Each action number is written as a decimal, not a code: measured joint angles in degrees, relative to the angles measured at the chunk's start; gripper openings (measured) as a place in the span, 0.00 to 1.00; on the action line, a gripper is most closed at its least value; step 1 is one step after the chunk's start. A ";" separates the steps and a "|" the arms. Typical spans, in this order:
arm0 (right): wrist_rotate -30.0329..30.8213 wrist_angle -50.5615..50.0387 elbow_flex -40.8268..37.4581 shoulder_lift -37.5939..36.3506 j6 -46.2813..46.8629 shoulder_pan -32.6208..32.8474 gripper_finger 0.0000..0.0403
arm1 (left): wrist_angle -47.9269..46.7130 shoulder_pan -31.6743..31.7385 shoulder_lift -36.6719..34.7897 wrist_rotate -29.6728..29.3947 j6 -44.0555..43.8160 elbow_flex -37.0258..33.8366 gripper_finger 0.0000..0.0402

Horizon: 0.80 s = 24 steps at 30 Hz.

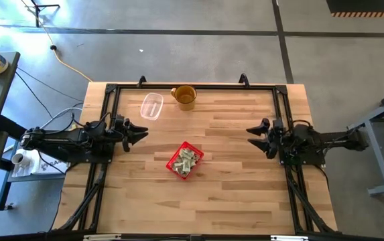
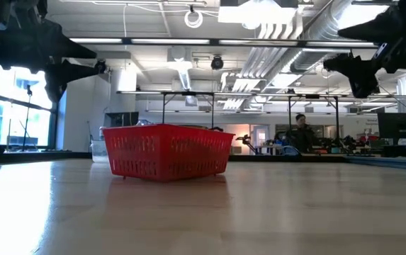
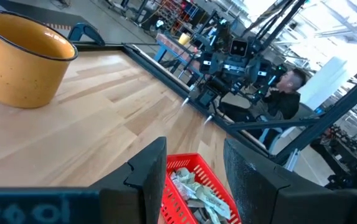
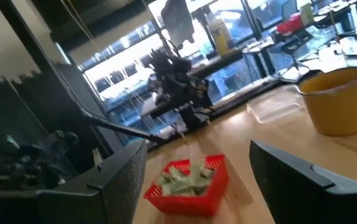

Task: Pick and place Stevia / Truvia into bins
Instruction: Return to Home Position

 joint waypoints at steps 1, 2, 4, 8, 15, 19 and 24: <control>0.25 -1.19 0.00 -0.44 -0.47 0.00 0.68 | 0.00 0.00 0.00 0.00 0.04 0.00 0.48; 0.57 -2.05 0.00 -0.90 -0.91 0.00 0.68 | 0.00 0.00 0.00 0.00 0.06 0.00 0.48; 1.32 -4.33 0.00 -1.29 -1.18 0.00 0.68 | 0.00 0.00 0.00 0.00 0.07 0.00 0.48; 0.72 -7.10 0.08 -0.58 -2.14 0.00 0.68 | -0.31 0.00 0.00 0.00 0.09 0.00 0.48; -0.43 -7.29 0.11 -0.40 -2.53 0.00 0.68 | -2.21 0.00 0.00 -2.91 1.33 0.04 0.48; 0.76 -6.62 0.11 -0.40 -13.59 -0.02 0.68 | -3.06 0.00 0.00 -1.64 13.52 0.04 0.48; -6.39 -6.05 0.09 -0.40 -25.13 -0.02 0.68 | -2.97 -0.01 0.00 5.11 31.47 0.04 0.48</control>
